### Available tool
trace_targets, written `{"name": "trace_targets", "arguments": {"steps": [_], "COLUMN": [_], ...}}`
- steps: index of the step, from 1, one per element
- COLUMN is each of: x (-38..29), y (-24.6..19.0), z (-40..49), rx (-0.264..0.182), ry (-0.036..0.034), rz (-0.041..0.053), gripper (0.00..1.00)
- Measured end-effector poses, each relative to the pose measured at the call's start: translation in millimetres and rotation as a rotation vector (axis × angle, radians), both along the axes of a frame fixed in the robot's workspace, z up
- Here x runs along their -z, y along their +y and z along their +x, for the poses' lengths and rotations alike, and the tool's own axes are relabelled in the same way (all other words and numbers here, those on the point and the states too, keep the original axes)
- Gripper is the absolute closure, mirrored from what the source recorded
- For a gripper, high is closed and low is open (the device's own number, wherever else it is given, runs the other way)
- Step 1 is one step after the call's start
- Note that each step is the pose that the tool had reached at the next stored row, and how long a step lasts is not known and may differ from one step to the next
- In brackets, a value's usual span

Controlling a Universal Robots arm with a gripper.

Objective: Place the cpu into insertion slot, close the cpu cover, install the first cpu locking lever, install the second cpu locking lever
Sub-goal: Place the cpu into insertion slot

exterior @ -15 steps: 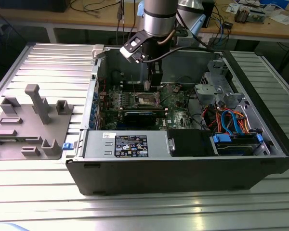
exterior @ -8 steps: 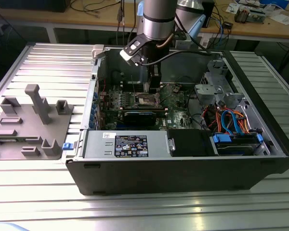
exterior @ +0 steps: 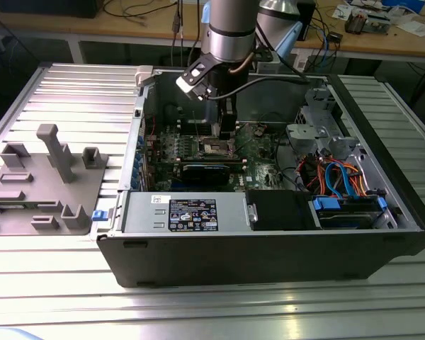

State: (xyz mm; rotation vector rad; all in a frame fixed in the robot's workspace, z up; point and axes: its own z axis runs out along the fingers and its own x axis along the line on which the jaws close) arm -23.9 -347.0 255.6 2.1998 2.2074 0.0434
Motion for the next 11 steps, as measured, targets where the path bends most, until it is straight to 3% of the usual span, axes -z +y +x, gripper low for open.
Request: {"name": "trace_targets", "arguments": {"steps": [4, 11], "x": [10.4, 21.4], "y": [0.2, 0.3], "z": [-1.2, -9.3], "rx": [0.000, -0.029], "ry": [-0.0001, -0.0017], "rz": [-0.0001, 0.0003], "gripper": [0.46, 0.46]}}
